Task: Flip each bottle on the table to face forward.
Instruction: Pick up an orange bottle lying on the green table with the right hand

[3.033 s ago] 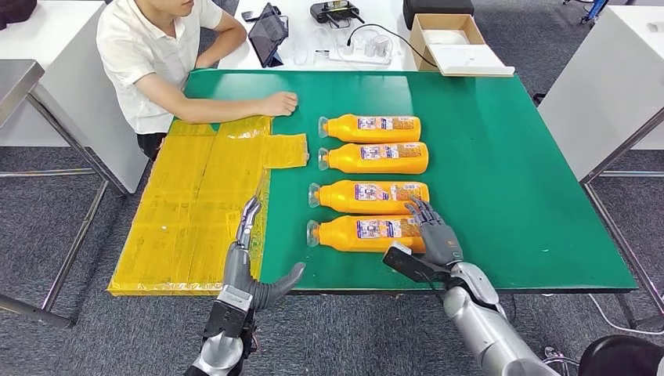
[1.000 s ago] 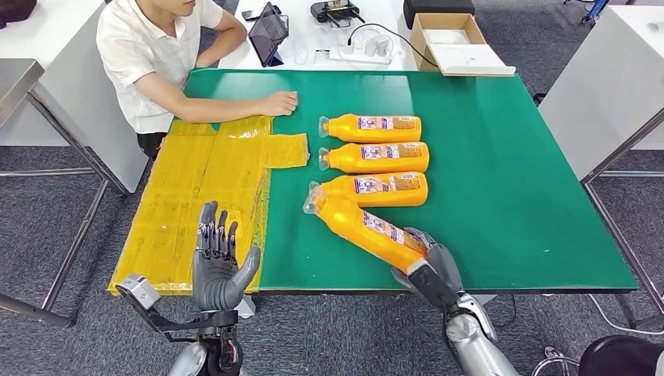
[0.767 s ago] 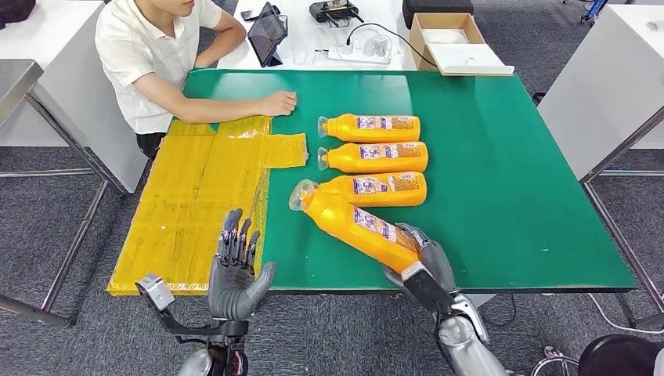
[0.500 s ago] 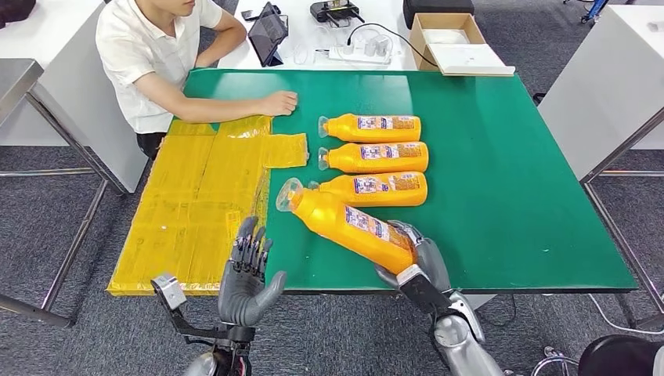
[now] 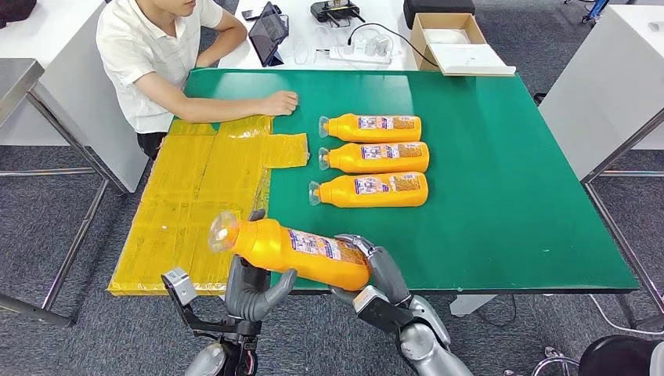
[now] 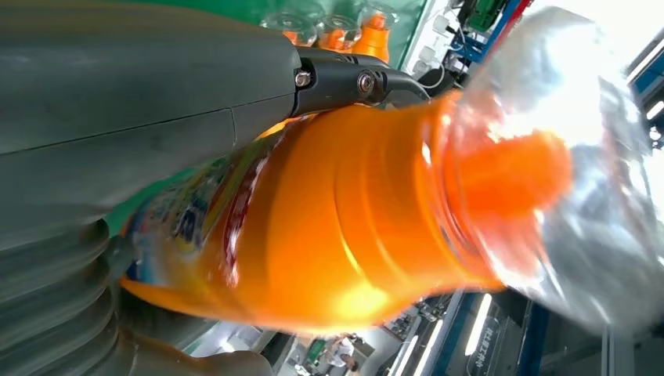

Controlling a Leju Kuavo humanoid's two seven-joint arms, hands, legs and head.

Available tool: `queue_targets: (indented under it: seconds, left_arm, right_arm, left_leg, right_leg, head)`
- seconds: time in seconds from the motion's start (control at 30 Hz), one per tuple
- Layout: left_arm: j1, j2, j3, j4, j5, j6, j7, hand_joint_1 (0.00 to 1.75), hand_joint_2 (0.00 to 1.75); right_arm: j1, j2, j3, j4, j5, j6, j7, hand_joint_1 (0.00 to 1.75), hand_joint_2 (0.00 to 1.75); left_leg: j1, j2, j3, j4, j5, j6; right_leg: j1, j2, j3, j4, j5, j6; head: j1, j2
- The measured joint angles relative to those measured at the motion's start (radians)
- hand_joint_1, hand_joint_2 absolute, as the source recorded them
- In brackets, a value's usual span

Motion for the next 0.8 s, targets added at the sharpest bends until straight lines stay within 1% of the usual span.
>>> queue_targets:
  seconds: [0.17,0.3,0.33,0.43,0.47,0.57,0.63,0.67,0.7,0.73,0.8]
  left_arm:
    - [-0.004,0.0,-0.001,0.003,-0.003,0.0,-0.004,0.0,1.75]
    - [-0.009,0.0,-0.001,0.006,-0.002,-0.001,-0.016,0.0,1.75]
    - [-0.01,0.0,-0.001,0.006,0.001,-0.006,-0.02,0.39,1.75]
    - [-0.012,0.0,-0.001,0.005,0.021,-0.041,-0.025,1.69,1.75]
    - [-0.013,0.0,-0.001,0.005,0.033,-0.059,-0.023,1.75,1.75]
    - [-0.014,0.001,-0.001,0.005,0.059,-0.112,-0.019,1.75,1.75]
    - [-0.016,0.002,-0.001,0.005,0.062,-0.125,-0.02,1.75,1.75]
    - [-0.016,0.002,-0.001,0.005,0.062,-0.127,-0.02,1.75,1.75]
    - [-0.016,0.002,-0.001,0.005,0.062,-0.128,-0.02,1.75,1.75]
    - [-0.016,0.003,-0.001,0.005,0.062,-0.129,-0.021,1.75,1.75]
    - [-0.017,0.003,-0.001,0.005,0.066,-0.137,-0.021,1.75,1.75]
  right_arm:
    - [-0.004,0.003,0.031,0.004,0.003,0.011,-0.002,1.73,1.75]
    - [-0.008,0.015,0.069,0.01,0.003,0.021,-0.004,1.75,1.75]
    - [-0.011,0.018,0.077,0.015,0.001,0.023,-0.004,1.75,1.75]
    - [-0.023,0.023,0.1,0.033,-0.008,0.029,-0.008,1.73,1.75]
    - [-0.027,0.025,0.106,0.039,-0.012,0.03,-0.011,1.72,1.75]
    - [-0.034,0.03,0.12,0.051,-0.021,0.033,-0.02,1.71,1.75]
    - [-0.036,0.031,0.125,0.056,-0.022,0.034,-0.021,1.7,1.75]
    - [-0.037,0.032,0.127,0.058,-0.023,0.034,-0.021,1.66,1.75]
    - [-0.037,0.033,0.128,0.06,-0.023,0.035,-0.021,1.54,1.75]
    - [-0.037,0.034,0.13,0.062,-0.023,0.035,-0.022,1.27,1.75]
    - [-0.038,0.034,0.133,0.065,-0.024,0.036,-0.023,0.5,1.75]
  left_leg:
    - [0.0,0.0,0.0,0.0,0.0,0.0]
    - [0.0,0.0,0.0,0.0,0.0,0.0]
    - [0.0,0.0,0.0,0.0,0.0,0.0]
    - [0.0,0.0,0.0,0.0,0.0,0.0]
    - [0.0,0.0,0.0,0.0,0.0,0.0]
    - [0.0,0.0,0.0,0.0,0.0,0.0]
    - [0.0,0.0,0.0,0.0,0.0,0.0]
    - [0.0,0.0,0.0,0.0,0.0,0.0]
    - [0.0,0.0,0.0,0.0,0.0,0.0]
    - [0.0,0.0,0.0,0.0,0.0,0.0]
    - [0.0,0.0,0.0,0.0,0.0,0.0]
  right_leg:
    - [0.0,0.0,0.0,0.0,0.0,0.0]
    - [0.0,0.0,0.0,0.0,0.0,0.0]
    - [0.0,0.0,0.0,0.0,0.0,0.0]
    - [0.0,0.0,0.0,0.0,0.0,0.0]
    - [0.0,0.0,0.0,0.0,0.0,0.0]
    - [0.0,0.0,0.0,0.0,0.0,0.0]
    - [0.0,0.0,0.0,0.0,0.0,0.0]
    - [0.0,0.0,0.0,0.0,0.0,0.0]
    - [0.0,0.0,0.0,0.0,0.0,0.0]
    - [0.0,0.0,0.0,0.0,0.0,0.0]
    - [0.0,0.0,0.0,0.0,0.0,0.0]
  head:
    - [0.0,0.0]
    - [0.0,0.0]
    - [0.0,0.0]
    - [0.0,0.0]
    - [0.0,0.0]
    - [0.0,0.0]
    - [0.0,0.0]
    - [0.0,0.0]
    - [0.0,0.0]
    - [0.0,0.0]
    - [0.0,0.0]
